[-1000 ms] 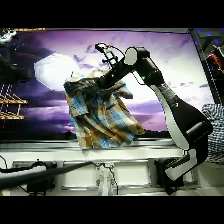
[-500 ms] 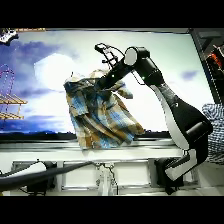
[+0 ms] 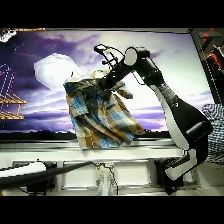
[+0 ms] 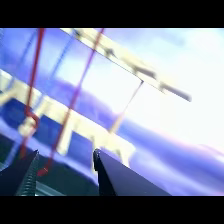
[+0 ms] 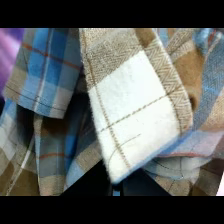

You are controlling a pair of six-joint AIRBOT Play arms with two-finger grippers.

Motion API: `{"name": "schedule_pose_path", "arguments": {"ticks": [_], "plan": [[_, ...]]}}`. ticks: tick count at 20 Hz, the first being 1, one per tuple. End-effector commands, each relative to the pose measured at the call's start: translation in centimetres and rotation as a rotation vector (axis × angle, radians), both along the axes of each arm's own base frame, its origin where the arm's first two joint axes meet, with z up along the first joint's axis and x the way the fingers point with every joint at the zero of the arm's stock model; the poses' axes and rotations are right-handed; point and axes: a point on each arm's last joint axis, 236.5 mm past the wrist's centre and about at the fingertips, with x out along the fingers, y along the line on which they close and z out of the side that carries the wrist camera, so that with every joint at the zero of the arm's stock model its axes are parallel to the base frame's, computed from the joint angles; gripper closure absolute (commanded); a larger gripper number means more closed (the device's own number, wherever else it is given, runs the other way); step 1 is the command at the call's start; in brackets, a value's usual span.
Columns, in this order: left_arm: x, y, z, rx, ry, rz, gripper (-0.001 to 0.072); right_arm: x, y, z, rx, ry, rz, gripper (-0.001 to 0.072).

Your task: Fold the clothes and pants, and hang the long-sleeved shirts on hangers.

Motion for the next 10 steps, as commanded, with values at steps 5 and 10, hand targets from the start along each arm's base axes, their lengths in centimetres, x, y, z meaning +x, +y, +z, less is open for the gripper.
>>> {"name": "schedule_pose_path", "arguments": {"ticks": [5, 10], "plan": [[2.1, 2.8, -0.7, 0.108, -0.036, -0.070, 0.0362, 0.2, -0.4, -0.2, -0.023, -0.016, 0.008, 0.0678], [1.8, 3.5, -3.0, 0.101, 0.023, -0.082, 0.0362, 0.4, -0.7, -0.4, -0.037, -0.023, 0.007, 0.0678]]}}
